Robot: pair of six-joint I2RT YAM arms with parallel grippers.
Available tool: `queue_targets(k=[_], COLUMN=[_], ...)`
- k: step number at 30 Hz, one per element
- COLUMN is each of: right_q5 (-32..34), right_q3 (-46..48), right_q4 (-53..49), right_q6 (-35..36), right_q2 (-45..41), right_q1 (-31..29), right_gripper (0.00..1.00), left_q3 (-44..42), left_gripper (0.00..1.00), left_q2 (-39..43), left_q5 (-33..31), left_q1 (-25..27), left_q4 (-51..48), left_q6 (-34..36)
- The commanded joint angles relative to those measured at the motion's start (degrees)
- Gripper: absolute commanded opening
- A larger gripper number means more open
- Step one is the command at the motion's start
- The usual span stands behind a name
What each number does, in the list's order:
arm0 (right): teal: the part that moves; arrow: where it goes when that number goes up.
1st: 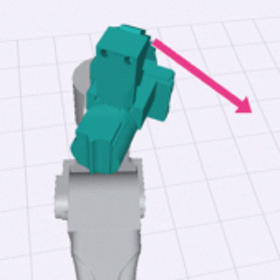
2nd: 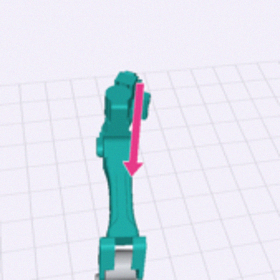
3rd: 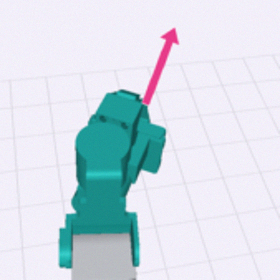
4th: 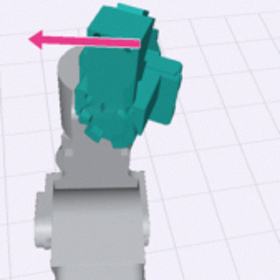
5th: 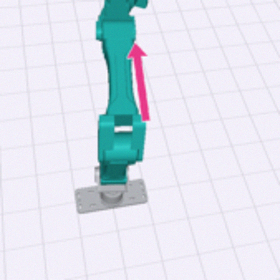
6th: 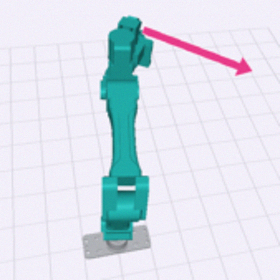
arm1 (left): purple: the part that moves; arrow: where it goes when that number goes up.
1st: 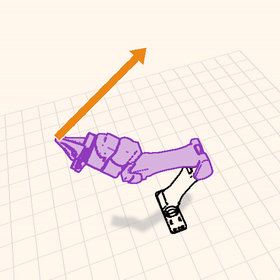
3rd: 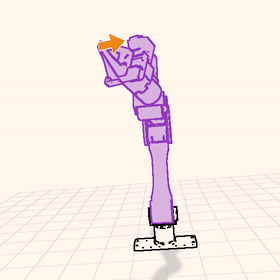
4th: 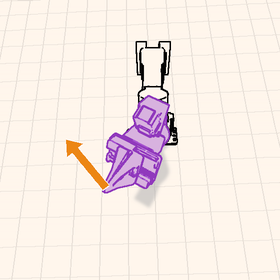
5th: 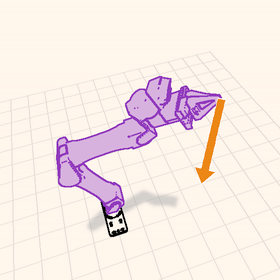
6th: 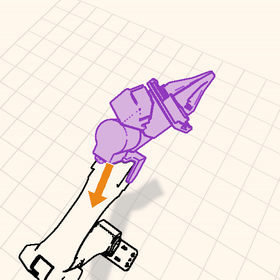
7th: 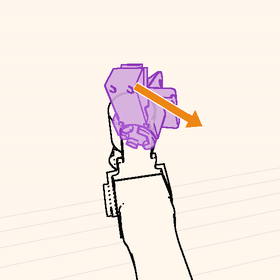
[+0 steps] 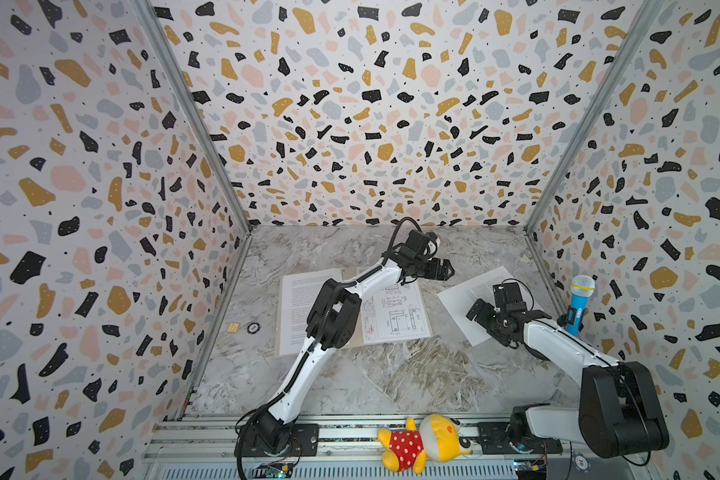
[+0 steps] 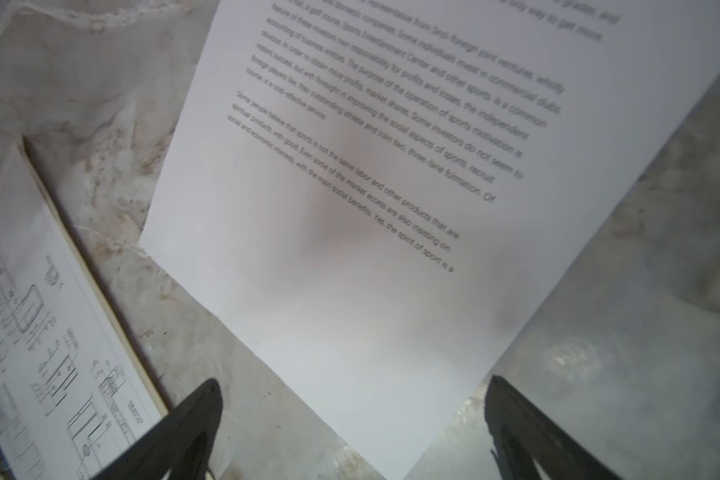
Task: Put the files into the folder
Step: 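Move both grippers to the loose text sheet and pinch its edge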
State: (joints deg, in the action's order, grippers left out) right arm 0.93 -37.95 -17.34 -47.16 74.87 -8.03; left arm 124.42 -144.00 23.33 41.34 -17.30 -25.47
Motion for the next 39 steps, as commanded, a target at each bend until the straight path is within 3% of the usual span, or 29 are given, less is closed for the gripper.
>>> queue_targets(k=[1, 9, 15, 23, 30, 39], right_q5=[3.81, -1.61, -9.91, -16.19, -22.94, -30.91], right_q3=[0.86, 6.75, 6.7, 3.82, 1.96, 1.84], right_q4=[-4.43, 1.65, 7.12, 11.79, 15.27, 17.84], right_q6=[-2.41, -1.01, 4.53, 7.32, 8.04, 8.78], right_q2=[0.28, -4.01, 1.42, 9.45, 12.79, 15.63], right_q1=[1.27, 8.04, 11.88, 13.21, 13.31, 13.85], right_gripper=[0.99, 0.99, 1.0, 0.99, 0.98, 0.98], left_q3=[3.59, 5.94, 4.28, -9.07, -14.92, -23.68], left_gripper=[0.98, 0.96, 0.95, 0.9, 0.88, 0.87], left_q2=[-1.33, -5.0, -6.11, 0.72, 3.64, 8.41], left_q5=[1.13, -2.97, -4.04, -2.6, 0.58, 2.6], left_q1=[1.77, 4.55, 5.56, 5.68, 5.77, 5.77], left_q4=[-1.21, -3.13, -5.46, -1.85, 0.65, 11.47], left_q6=[2.24, 4.39, 5.04, 4.05, 0.65, -8.06])
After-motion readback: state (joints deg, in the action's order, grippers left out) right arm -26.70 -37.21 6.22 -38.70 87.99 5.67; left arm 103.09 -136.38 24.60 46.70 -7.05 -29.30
